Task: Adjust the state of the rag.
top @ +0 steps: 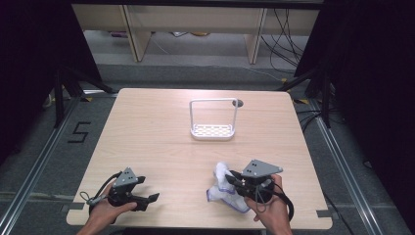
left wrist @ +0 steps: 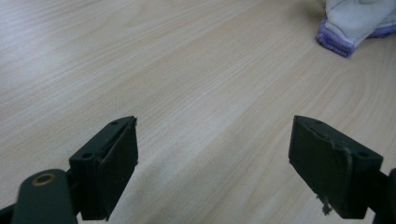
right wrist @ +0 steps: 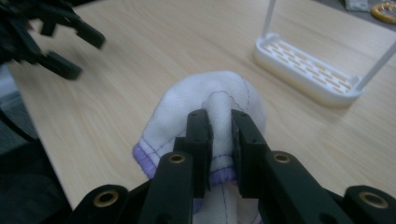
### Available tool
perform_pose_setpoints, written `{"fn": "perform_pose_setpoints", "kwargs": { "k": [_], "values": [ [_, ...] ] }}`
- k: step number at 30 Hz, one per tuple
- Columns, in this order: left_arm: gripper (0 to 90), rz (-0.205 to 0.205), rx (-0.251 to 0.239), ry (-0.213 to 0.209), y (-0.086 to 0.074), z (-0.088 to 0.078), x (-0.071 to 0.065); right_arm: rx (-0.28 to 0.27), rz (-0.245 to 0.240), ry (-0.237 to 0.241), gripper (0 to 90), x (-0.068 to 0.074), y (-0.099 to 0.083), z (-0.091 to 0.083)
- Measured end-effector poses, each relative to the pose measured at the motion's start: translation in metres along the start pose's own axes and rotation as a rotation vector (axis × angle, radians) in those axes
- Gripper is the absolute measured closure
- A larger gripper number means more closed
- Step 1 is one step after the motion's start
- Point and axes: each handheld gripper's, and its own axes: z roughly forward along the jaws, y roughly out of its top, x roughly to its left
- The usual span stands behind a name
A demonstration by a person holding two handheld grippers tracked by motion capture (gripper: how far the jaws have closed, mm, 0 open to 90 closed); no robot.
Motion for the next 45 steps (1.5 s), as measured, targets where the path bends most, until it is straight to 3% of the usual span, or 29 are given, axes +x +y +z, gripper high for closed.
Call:
{"fn": "perform_pose_setpoints", "kwargs": {
  "k": [2,6,7,10,11,16,18,21,22,23,24,25,26,27,28,31,32,34,35,36,37,38,39,40,41,42,43,44,45],
  "values": [
    [15.1,-0.025,-0.020,-0.006,0.000,0.001,-0.003,-0.033,-0.001,0.026,79.2,0.002,0.007,-0.007],
    [14.9,-0.007,-0.029,-0.024,0.002,0.001,-0.006,-0.089,0.009,0.077,79.4,0.010,0.023,-0.017],
    [14.9,-0.005,-0.036,-0.023,0.002,0.001,-0.006,-0.118,-0.019,0.098,79.5,0.012,0.034,-0.022],
    [14.9,-0.003,-0.036,-0.023,0.003,0.000,-0.005,-0.142,-0.011,0.106,79.5,0.016,0.044,-0.025],
    [14.9,-0.013,-0.047,-0.020,0.002,-0.001,-0.004,-0.177,-0.012,0.150,79.6,0.019,0.054,-0.026],
    [14.9,-0.031,-0.074,-0.015,0.003,-0.002,-0.003,-0.214,-0.022,0.179,79.7,0.023,0.069,-0.022],
    [14.9,-0.023,-0.069,-0.011,0.003,-0.003,-0.003,-0.195,-0.015,0.172,79.7,0.017,0.067,-0.014],
    [14.9,-0.016,-0.055,-0.012,0.004,-0.004,-0.003,-0.130,0.031,0.131,79.6,-0.004,0.048,0.006],
    [14.9,-0.016,-0.055,-0.012,0.004,-0.004,-0.003,-0.130,0.031,0.131,79.6,-0.004,0.048,0.006],
    [14.9,-0.015,-0.060,-0.016,0.003,-0.004,-0.003,-0.038,0.065,0.069,79.5,-0.025,0.024,0.023],
    [14.9,-0.017,-0.060,-0.018,0.004,-0.003,-0.003,0.005,0.109,0.055,79.5,-0.031,0.015,0.028],
    [14.9,-0.015,-0.053,-0.017,0.004,-0.003,-0.004,0.035,0.127,0.026,79.5,-0.042,0.002,0.035],
    [14.9,-0.015,-0.053,-0.017,0.004,-0.003,-0.004,0.035,0.127,0.026,79.5,-0.042,0.002,0.035],
    [14.9,-0.013,-0.045,-0.017,0.005,-0.001,-0.006,0.123,0.165,-0.033,79.2,-0.062,-0.022,0.047],
    [15.0,-0.009,-0.048,-0.026,0.005,0.000,-0.007,0.129,0.151,-0.048,79.1,-0.068,-0.029,0.050],
    [16.5,-0.007,-0.051,-0.043,0.007,0.003,-0.011,0.145,0.174,-0.065,78.2,-0.079,-0.040,0.054],
    [19.7,-0.010,-0.063,-0.082,0.010,0.009,-0.017,0.146,0.172,-0.069,77.0,-0.081,-0.040,0.054],
    [25.4,-0.015,-0.054,-0.108,0.012,0.013,-0.022,0.159,0.190,-0.067,71.7,-0.081,-0.039,0.053],
    [26.1,0.011,-0.053,-0.150,0.016,0.021,-0.033,0.156,0.184,-0.087,69.3,-0.082,-0.040,0.054],
    [27.3,0.011,-0.053,-0.150,0.016,0.021,-0.033,0.156,0.184,-0.087,69.3,-0.082,-0.040,0.054],
    [28.6,0.065,-0.042,-0.186,0.020,0.028,-0.048,0.161,0.198,-0.120,61.5,-0.083,-0.041,0.050],
    [28.6,0.065,-0.042,-0.186,0.020,0.028,-0.048,0.161,0.198,-0.120,61.5,-0.083,-0.041,0.050],
    [29.7,0.086,-0.026,-0.213,0.024,0.032,-0.058,0.160,0.220,-0.166,56.5,-0.083,-0.040,0.043],
    [30.6,0.109,-0.017,-0.229,0.026,0.034,-0.063,0.157,0.215,-0.180,54.4,-0.083,-0.039,0.040],
    [31.2,0.100,-0.032,-0.224,0.027,0.037,-0.069,0.142,0.240,-0.190,51.8,-0.081,-0.039,0.034],
    [31.9,0.121,-0.028,-0.226,0.028,0.038,-0.072,0.116,0.208,-0.187,49.8,-0.083,-0.039,0.030],
    [32.3,0.121,-0.028,-0.226,0.028,0.038,-0.072,0.110,0.219,-0.205,48.1,-0.080,-0.038,0.025],
    [32.2,0.126,-0.024,-0.247,0.031,0.044,-0.081,0.104,0.212,-0.204,46.6,-0.077,-0.038,0.021],
    [31.8,0.147,-0.036,-0.238,0.033,0.048,-0.086,0.085,0.193,-0.195,45.8,-0.075,-0.040,0.019]
  ]
}}
